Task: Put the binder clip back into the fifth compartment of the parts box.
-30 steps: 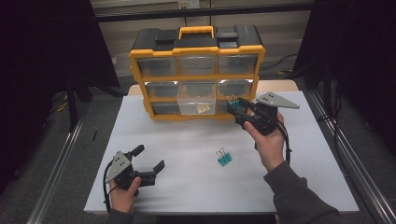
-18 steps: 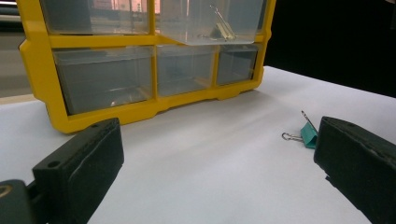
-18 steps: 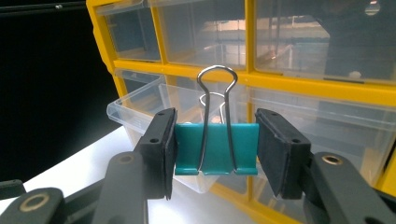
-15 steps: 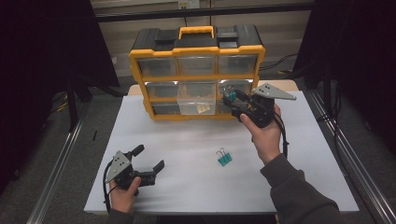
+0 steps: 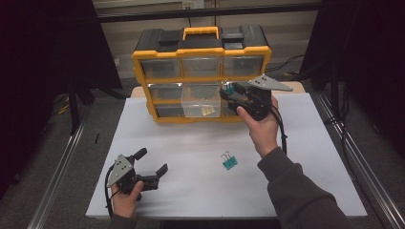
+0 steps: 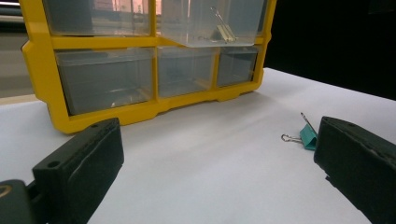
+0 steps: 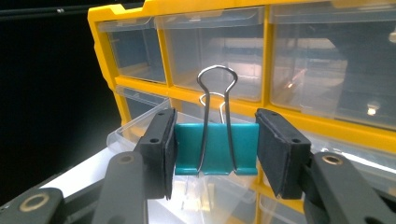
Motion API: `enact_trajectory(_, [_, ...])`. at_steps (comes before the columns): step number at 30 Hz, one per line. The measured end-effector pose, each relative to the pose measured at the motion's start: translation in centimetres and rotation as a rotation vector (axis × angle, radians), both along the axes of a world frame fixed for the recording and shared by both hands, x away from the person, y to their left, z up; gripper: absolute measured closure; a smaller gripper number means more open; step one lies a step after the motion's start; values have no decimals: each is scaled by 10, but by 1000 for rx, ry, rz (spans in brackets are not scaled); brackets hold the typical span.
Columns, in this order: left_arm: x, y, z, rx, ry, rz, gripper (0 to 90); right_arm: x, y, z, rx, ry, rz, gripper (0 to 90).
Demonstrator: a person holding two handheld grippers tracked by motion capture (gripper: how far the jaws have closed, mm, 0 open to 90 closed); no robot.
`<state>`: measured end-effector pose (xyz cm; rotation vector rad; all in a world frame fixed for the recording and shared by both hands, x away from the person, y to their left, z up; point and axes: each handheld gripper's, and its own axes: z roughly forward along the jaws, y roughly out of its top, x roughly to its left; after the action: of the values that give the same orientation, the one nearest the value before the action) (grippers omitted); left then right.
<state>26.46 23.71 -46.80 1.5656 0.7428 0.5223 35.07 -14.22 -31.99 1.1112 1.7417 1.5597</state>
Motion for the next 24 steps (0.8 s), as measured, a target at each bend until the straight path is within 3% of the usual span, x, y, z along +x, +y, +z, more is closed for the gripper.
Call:
enact_trajectory(10, [0, 1, 0, 6, -6, 3, 16, 14, 23, 6, -30, -16, 26, 502])
enact_trajectory(13, [0, 2, 1, 8, -10, -12, 16, 17, 29, 5, -47, -13, 34, 503])
enact_trajectory(15, [0, 3, 1, 16, -14, 8, 16, 19, 32, 4, -49, -12, 37, 502])
enact_trajectory(24, [0, 2, 0, 9, -9, 5, 16, 27, 42, -2, -65, -2, 45, 502])
